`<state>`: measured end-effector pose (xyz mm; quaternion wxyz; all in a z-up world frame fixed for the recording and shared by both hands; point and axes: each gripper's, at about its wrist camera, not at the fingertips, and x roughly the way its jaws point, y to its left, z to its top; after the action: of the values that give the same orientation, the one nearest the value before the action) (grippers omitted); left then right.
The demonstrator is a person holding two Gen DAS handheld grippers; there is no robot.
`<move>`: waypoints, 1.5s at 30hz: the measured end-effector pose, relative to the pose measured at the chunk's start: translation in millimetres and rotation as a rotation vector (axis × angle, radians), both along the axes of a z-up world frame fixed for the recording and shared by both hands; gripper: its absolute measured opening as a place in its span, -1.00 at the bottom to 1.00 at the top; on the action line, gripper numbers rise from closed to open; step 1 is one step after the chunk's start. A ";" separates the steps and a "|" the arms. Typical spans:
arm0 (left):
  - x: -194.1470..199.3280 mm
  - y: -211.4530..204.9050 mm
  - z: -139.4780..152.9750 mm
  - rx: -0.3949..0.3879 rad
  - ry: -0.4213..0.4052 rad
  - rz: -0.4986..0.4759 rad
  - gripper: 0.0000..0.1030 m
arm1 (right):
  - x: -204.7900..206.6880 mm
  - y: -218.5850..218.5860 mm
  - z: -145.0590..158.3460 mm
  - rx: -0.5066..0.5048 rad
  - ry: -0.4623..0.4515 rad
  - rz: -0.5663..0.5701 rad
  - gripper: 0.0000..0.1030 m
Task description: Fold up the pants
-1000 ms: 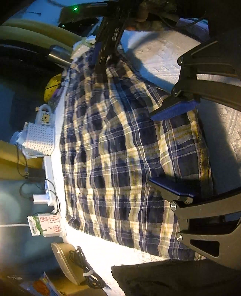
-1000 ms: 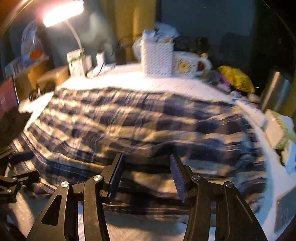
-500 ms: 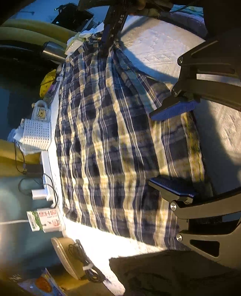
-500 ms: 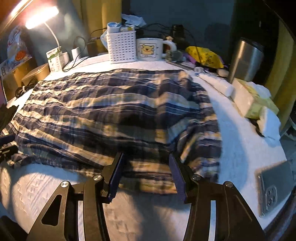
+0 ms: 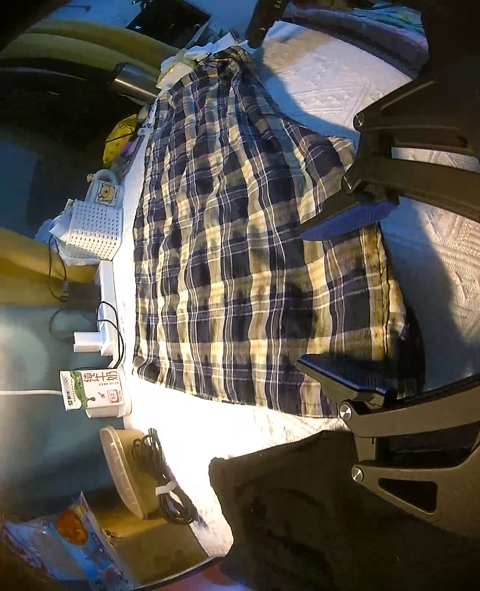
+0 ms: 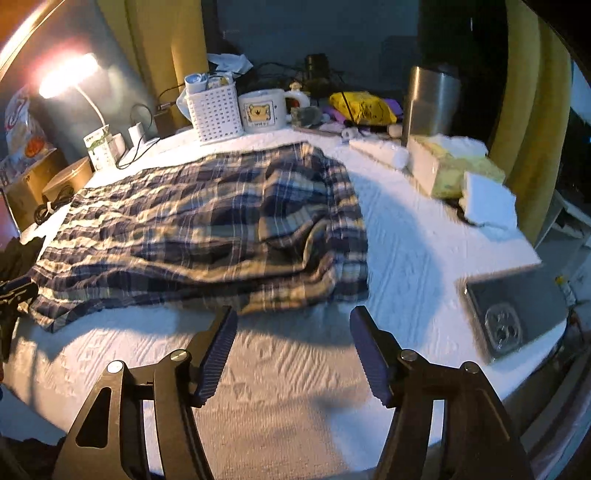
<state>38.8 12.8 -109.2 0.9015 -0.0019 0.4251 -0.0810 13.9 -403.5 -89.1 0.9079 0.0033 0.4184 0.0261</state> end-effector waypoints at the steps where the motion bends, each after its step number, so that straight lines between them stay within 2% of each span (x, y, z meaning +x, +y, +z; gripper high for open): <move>1: -0.6 0.8 0.5 0.003 -0.001 0.002 0.24 | -0.7 -0.4 -2.9 0.013 0.008 0.000 0.28; 4: -1.3 2.7 1.0 0.011 -0.001 0.009 0.24 | 1.5 -0.6 -10.9 0.060 0.033 0.002 0.33; 6: -1.6 5.4 0.8 0.013 0.001 0.019 0.24 | 5.0 -0.8 -16.4 0.091 0.047 0.000 0.55; 10: -0.7 12.5 -0.7 0.023 0.007 0.045 0.24 | 13.6 0.3 -20.5 0.131 0.050 0.004 0.73; 15: 0.9 29.0 -0.4 0.041 0.012 0.095 0.24 | 31.3 -4.7 -19.9 0.202 0.033 -0.009 0.74; 20: 5.4 42.9 -2.7 0.047 0.027 0.137 0.24 | 50.3 -19.2 -19.4 0.336 0.013 -0.056 0.74; 29: 17.0 40.0 -1.0 0.054 0.027 0.149 0.24 | 86.7 -17.8 -20.9 0.397 -0.025 -0.104 0.74; 35: 24.7 39.3 5.5 0.042 0.007 0.168 0.24 | 108.0 -11.5 -21.2 0.382 -0.025 -0.104 0.72; 37: 26.9 38.1 6.3 0.041 0.005 0.168 0.24 | 113.8 -8.3 -22.4 0.378 -0.020 -0.096 0.54; 40: 29.8 36.4 6.8 0.039 0.006 0.170 0.24 | 121.6 -8.4 -23.8 0.382 -0.015 -0.095 0.14; 42: 30.8 35.5 7.4 0.038 0.005 0.172 0.24 | 125.8 -10.5 -25.0 0.398 -0.012 -0.089 -0.32; 44: 32.6 34.6 8.5 0.038 0.004 0.172 0.24 | 128.4 -9.7 -24.3 0.400 -0.021 -0.058 -0.55; 45: 33.7 34.1 8.9 0.038 0.004 0.170 0.24 | 128.8 -9.0 -23.6 0.398 -0.024 -0.047 -0.60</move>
<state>72.4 47.0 -100.4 0.9042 -0.0209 0.4265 0.0039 142.7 -412.6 -112.7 0.8946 0.1921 0.3938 0.0873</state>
